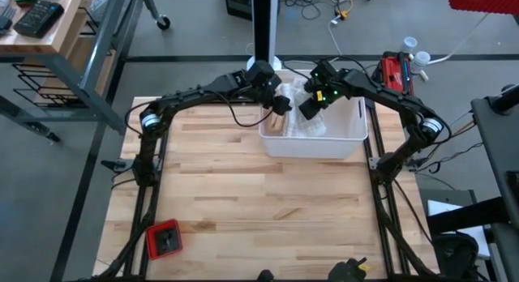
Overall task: Fold towel
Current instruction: Put the stack of folded kitchen towels into the white laundry bin
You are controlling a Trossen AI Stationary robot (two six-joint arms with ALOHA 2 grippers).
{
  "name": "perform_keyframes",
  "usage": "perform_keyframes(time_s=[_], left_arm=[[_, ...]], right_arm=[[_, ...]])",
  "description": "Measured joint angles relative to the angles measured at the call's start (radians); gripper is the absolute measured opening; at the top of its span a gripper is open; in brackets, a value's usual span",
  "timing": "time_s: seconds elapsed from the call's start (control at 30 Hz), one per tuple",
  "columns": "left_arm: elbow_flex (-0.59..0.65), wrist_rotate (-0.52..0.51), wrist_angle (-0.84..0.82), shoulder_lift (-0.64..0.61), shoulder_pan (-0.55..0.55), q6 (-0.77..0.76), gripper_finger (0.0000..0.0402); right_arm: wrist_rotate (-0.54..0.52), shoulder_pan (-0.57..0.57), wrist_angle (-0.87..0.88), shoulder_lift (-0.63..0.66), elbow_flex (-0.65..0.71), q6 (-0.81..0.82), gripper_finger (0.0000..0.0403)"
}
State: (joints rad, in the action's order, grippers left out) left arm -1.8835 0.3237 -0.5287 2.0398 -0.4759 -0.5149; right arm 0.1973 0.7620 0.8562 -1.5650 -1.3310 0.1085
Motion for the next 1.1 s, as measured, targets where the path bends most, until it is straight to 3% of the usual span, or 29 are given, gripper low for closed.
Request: perform_keyframes(time_s=[0.2, 0.43, 0.67, 1.1], left_arm=[[-0.046, 0.001, -0.068, -0.008, 0.008, 0.004, 0.0271], [-0.065, 0.0, -0.073, -0.012, 0.017, 0.009, 0.0299], [-0.067, 0.001, -0.056, -0.047, 0.019, 0.023, 0.0297], [-0.068, -0.005, -0.075, -0.237, 0.029, 0.079, 0.0292]], right_arm=[[0.001, 0.0, 0.035, 0.001, -0.001, -0.011, 0.0059], [0.005, 0.0, 0.058, 0.001, -0.001, -0.016, 0.0059], [0.02, 0.0, 0.11, 0.002, -0.001, -0.035, 0.0059], [0.014, 0.0, 0.133, -0.027, 0.001, -0.104, 0.0059]])
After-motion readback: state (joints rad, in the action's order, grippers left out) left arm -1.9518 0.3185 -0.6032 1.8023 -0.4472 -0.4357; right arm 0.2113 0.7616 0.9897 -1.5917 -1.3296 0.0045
